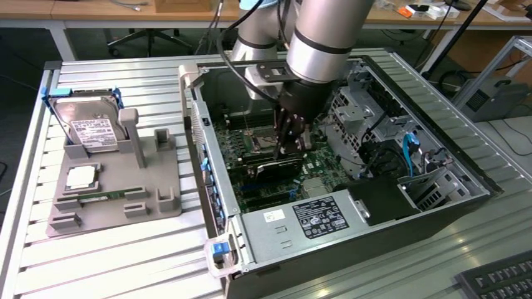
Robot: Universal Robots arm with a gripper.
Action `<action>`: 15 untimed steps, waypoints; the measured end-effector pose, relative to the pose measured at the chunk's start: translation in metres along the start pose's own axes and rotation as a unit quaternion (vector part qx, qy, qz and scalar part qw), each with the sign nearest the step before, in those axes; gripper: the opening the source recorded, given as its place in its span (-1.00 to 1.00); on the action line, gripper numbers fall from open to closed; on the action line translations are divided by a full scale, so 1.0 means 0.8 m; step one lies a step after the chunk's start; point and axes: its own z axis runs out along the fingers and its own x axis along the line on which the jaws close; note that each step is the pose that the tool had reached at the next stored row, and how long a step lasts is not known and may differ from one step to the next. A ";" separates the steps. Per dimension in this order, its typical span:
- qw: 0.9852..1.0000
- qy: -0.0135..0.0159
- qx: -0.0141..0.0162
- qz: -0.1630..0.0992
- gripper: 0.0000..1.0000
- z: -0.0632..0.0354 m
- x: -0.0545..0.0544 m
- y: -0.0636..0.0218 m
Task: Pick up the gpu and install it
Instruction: 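Press down on the gpu until it lock into place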
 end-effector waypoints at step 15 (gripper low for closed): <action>1.000 0.001 0.000 0.000 -0.79 0.021 -0.002 0.043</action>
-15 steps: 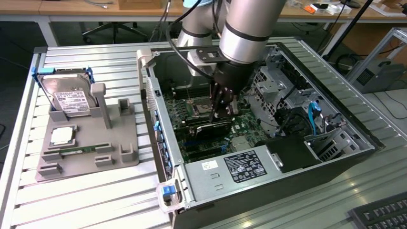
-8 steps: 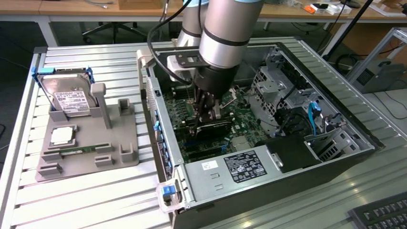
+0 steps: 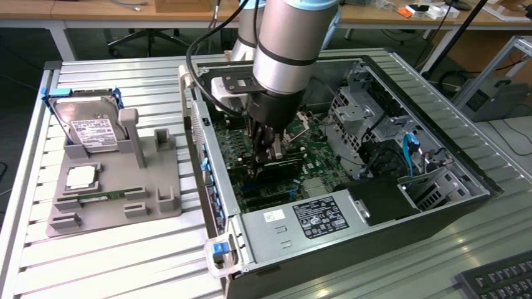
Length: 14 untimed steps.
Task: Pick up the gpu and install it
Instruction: 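Press down on the gpu until it lock into place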
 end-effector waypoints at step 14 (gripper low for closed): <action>1.000 0.000 0.000 0.000 -0.79 0.005 0.000 0.002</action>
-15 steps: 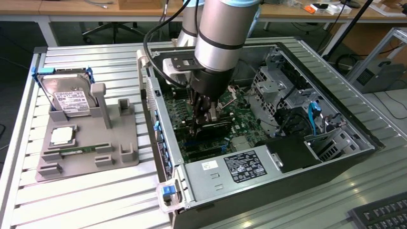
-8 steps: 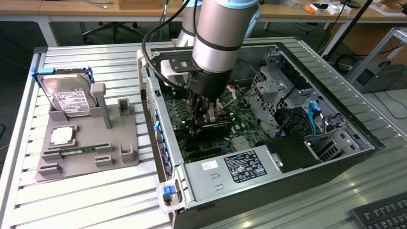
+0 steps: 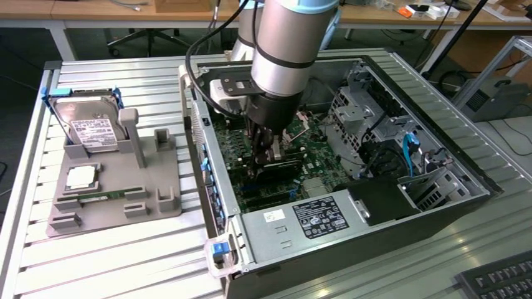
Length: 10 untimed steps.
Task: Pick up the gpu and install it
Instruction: 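Press down on the gpu until it lock into place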
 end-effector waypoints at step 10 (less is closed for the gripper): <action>1.000 0.000 0.000 0.000 -0.79 -0.013 0.000 0.000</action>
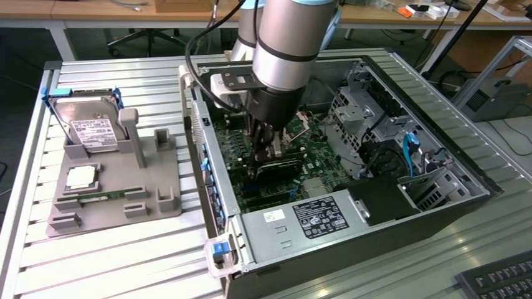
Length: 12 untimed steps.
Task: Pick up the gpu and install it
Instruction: 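Press down on the gpu until it lock into place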
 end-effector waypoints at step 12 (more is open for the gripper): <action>1.000 0.000 0.000 0.000 -0.79 -0.001 -0.002 0.000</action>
